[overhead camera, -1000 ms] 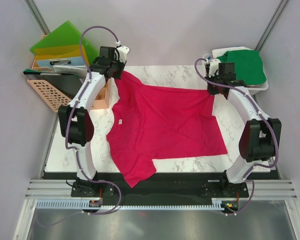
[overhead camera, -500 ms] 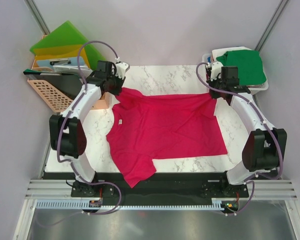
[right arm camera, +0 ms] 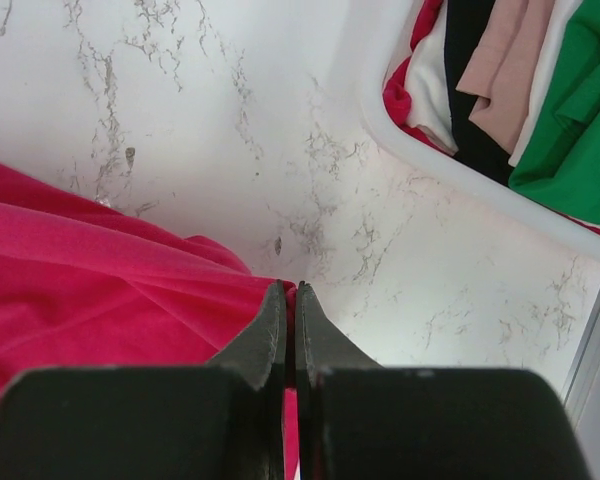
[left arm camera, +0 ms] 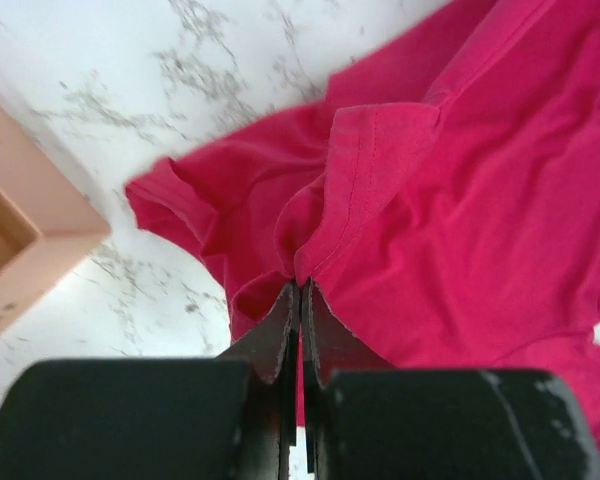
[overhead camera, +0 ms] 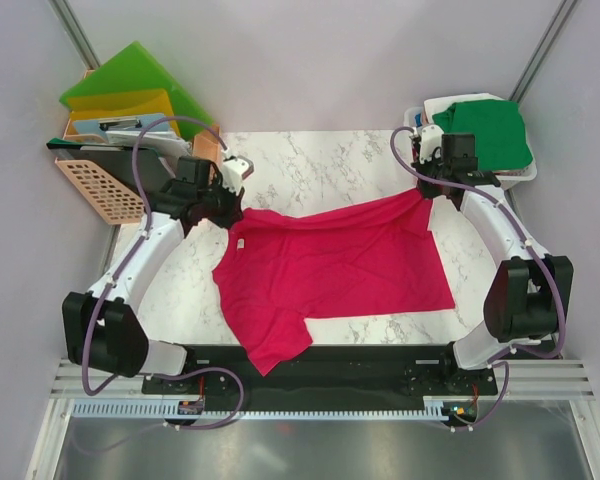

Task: Fold and stack the t-shirts
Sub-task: Fold the flattened tshirt in 1/3 of the way

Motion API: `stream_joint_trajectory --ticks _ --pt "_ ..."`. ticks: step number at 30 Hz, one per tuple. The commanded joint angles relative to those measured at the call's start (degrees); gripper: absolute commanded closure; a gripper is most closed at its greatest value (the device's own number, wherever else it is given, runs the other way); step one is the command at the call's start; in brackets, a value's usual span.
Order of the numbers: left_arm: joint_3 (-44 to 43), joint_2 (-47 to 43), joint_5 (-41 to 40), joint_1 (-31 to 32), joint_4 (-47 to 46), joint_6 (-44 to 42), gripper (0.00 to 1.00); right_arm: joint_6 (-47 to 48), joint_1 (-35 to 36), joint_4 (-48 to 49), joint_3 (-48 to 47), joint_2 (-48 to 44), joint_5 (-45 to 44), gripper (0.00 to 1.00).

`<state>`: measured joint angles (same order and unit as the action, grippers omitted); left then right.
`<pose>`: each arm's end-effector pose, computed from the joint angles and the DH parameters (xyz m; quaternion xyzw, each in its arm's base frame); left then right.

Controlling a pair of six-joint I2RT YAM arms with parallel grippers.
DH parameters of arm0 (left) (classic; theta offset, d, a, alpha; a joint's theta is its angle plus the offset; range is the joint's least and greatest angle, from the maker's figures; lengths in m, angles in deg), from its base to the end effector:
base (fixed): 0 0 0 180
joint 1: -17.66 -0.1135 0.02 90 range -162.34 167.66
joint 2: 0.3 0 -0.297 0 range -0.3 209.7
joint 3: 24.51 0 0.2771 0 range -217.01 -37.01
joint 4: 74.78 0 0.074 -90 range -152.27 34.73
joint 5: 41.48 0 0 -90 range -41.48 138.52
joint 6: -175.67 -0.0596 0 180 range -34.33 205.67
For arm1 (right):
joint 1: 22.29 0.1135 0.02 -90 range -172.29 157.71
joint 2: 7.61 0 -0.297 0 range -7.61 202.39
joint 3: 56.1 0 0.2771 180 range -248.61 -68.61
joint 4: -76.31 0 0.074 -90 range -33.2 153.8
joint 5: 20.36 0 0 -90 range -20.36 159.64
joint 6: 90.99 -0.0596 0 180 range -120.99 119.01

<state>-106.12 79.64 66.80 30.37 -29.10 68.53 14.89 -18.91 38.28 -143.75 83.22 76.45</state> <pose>0.3266 -0.0928 0.3233 0.2940 0.8622 -0.1312 0.3911 0.4001 0.0307 0.3074 -0.1763 0.8922 0.0089 0.4157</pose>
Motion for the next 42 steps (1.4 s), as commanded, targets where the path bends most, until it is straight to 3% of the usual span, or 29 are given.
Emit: stream_joint_trajectory --ticks 1,21,31,42 --pt "4.6 -0.8 2.0 0.3 1.8 -0.4 0.98 0.6 -0.1 0.0 -0.7 -0.7 1.5 1.0" --pt "5.8 8.5 9.3 0.4 6.8 0.7 0.98 6.5 0.0 -10.5 9.6 -6.6 5.9 1.0" --pt "7.3 11.0 9.4 0.6 6.6 0.3 0.98 5.8 0.2 -8.5 10.8 -7.6 5.2 1.0" --pt "8.7 10.8 8.0 0.6 6.1 -0.3 0.98 3.1 0.5 -3.2 -2.5 8.1 -0.4 1.0"
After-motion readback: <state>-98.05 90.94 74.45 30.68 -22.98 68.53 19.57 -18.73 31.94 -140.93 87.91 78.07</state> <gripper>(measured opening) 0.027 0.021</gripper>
